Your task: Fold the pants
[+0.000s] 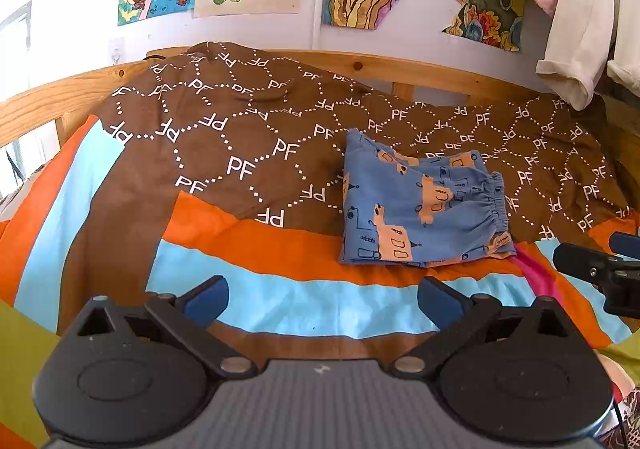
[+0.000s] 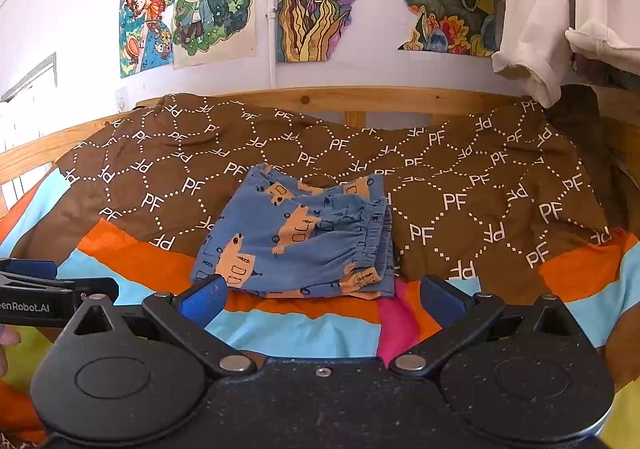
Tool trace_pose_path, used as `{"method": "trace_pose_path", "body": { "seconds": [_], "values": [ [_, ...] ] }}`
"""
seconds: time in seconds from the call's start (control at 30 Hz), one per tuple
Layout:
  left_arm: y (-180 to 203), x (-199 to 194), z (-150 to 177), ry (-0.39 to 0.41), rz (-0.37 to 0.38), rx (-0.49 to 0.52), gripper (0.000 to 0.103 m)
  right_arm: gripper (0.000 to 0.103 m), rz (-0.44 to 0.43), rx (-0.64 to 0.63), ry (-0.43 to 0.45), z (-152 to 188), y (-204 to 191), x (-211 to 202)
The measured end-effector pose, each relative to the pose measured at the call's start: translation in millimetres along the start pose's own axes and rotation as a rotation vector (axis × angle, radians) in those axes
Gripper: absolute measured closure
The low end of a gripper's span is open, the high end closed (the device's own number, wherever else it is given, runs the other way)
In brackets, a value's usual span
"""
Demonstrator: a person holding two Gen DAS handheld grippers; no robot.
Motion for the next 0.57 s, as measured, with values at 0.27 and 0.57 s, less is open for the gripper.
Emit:
{"method": "trace_pose_path", "body": {
  "seconds": [0.27, 0.57],
  "values": [
    [0.6, 4.8, 2.8, -0.058, -0.017, 0.002, 0.000, 0.001, 0.000, 0.002, 0.001, -1.5, 0.7, -0.4],
    [2.4, 4.1, 5.5, -0.081, 0.022, -0.019, 0.000, 0.001, -0.002, 0.020, -0.010, -2.1, 1.4, -0.6]
  ]
}}
Point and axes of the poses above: each gripper's, at about its wrist camera, not at the fingertips, and x roughly the way its jaws point, y to its right, z to its underside, the point moved 2 cm from there along x, roughly the way its jaws point, and after that the axes turned 10 degrees about y, right-handed, at the moved point
